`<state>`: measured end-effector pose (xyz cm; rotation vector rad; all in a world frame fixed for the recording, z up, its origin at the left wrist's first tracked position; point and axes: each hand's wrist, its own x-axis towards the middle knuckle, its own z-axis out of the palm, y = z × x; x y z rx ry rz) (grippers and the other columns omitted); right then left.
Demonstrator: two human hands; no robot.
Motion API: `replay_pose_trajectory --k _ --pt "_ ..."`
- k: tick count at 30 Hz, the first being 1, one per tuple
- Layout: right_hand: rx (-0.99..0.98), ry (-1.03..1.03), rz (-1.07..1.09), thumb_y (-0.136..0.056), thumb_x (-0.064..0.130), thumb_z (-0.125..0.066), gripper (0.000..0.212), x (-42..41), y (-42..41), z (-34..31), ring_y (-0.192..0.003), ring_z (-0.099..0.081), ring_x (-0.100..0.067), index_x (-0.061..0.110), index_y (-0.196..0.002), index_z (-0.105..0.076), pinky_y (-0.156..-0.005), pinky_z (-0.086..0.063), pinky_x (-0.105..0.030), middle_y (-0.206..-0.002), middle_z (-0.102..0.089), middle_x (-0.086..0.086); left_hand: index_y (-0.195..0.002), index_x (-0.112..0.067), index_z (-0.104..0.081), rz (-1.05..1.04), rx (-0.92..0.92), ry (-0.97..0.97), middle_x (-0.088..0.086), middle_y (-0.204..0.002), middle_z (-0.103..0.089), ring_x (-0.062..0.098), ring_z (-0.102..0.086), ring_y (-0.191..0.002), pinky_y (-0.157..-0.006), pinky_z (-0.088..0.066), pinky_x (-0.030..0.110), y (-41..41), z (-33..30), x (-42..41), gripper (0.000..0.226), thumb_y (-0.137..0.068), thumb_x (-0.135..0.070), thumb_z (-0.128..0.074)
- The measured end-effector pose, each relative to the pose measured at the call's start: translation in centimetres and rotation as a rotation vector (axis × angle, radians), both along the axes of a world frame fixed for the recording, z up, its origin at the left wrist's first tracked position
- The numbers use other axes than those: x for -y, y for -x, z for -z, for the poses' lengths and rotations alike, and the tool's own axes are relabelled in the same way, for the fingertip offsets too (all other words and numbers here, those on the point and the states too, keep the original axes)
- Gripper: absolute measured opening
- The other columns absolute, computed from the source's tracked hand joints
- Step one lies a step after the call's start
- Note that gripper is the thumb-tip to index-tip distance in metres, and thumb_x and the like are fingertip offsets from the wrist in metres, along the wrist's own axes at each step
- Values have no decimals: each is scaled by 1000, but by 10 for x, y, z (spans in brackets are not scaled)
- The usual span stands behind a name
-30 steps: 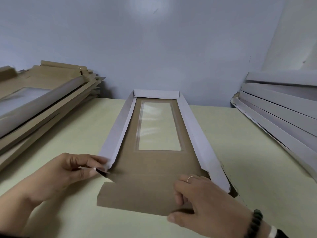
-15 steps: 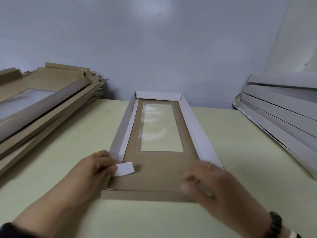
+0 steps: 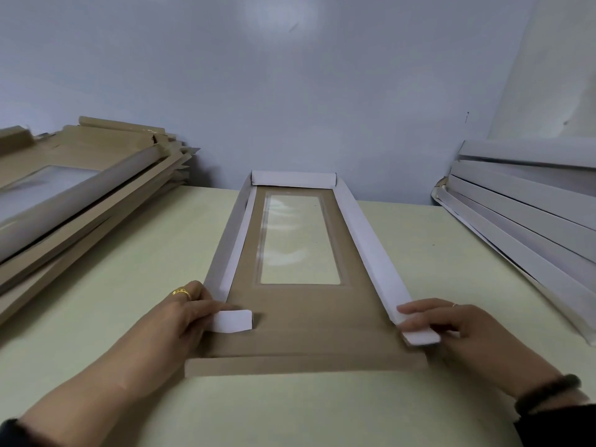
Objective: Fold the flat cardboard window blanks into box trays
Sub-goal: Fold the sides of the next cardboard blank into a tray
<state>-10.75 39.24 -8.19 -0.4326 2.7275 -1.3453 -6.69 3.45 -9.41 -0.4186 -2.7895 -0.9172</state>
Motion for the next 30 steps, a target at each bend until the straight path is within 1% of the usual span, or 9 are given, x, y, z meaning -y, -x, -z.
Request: replay_pose_trajectory --k 4,8,12,17,20,23,25,28,30 --pt "99 140 -4 -90 3 -53 32 -7 -2 -2 -96 -59 9 23 -82 -77 -81 -39 -4 -100 -70 17 -102 -51 -62 8 15 -80 1 -82 -47 7 -47 -78 -63 -37 12 -1 -1 1 64 -91 9 -41" --pt "-71 180 125 -82 -3 -61 27 8 -3 2 -68 -63 -7 20 -71 -69 -61 -41 -6 -73 -70 8 -100 -50 -62 -21 -13 -79 -4 -79 -48 5 -48 -78 -64 -36 9 -2 0 0 67 -88 13 -42" --pt "-440 -137 192 -70 -2 -73 30 29 -2 11 -66 -52 -5 17 -65 -50 -59 -38 -8 -57 -54 6 -77 -39 -57 -94 -65 -135 -12 -84 -57 8 -50 -75 -62 -38 11 -4 0 1 43 -87 3 -53" --pt "-577 -409 20 -66 -16 -68 31 28 -4 10 -65 -55 -12 12 -74 -59 -64 -40 -23 -70 -58 5 -73 -26 -59 -139 -114 -81 -20 -85 -59 3 -53 -78 -64 -38 8 -7 -3 -2 33 -83 5 -59" --pt "-530 -486 -44 -52 -29 -50 60 21 -9 6 -79 -60 -15 18 -88 -63 -68 -41 -20 -83 -56 9 -74 -32 -61 -124 -131 -57 -25 -88 -59 -2 -54 -80 -66 -37 4 -9 -2 1 43 -81 11 -59" --pt "-332 -458 -97 -58 -20 -39 78 15 -12 4 -102 -50 -8 43 -103 -50 -86 -42 -22 -101 -50 17 -81 -38 -64 -102 -96 -57 -22 -91 -61 2 -56 -82 -67 -39 5 -9 0 10 51 -81 13 -57" --pt "-223 -414 -129 -62 -14 -42 79 12 -13 1 -106 -45 1 54 -104 -41 -90 -38 -17 -106 -47 18 -96 -47 -58 -93 -75 -56 -19 -93 -62 5 -57 -84 -68 -41 8 -8 3 16 66 -80 17 -53" --pt "-168 -389 -139 -68 4 -62 68 13 -17 -5 -103 -39 11 55 -107 -40 -81 -35 -6 -101 -45 19 -104 -54 -50 -90 -35 -36 -16 -96 -64 7 -57 -89 -73 -44 14 -9 4 19 78 -77 19 -46" --pt "-170 -376 -129 -66 10 -70 70 16 -19 -7 -97 -39 15 55 -110 -40 -74 -35 -4 -95 -46 16 -107 -59 -46 -60 -5 -51 -25 -107 -61 3 -56 -94 -72 -43 12 -11 1 21 87 -75 22 -45"
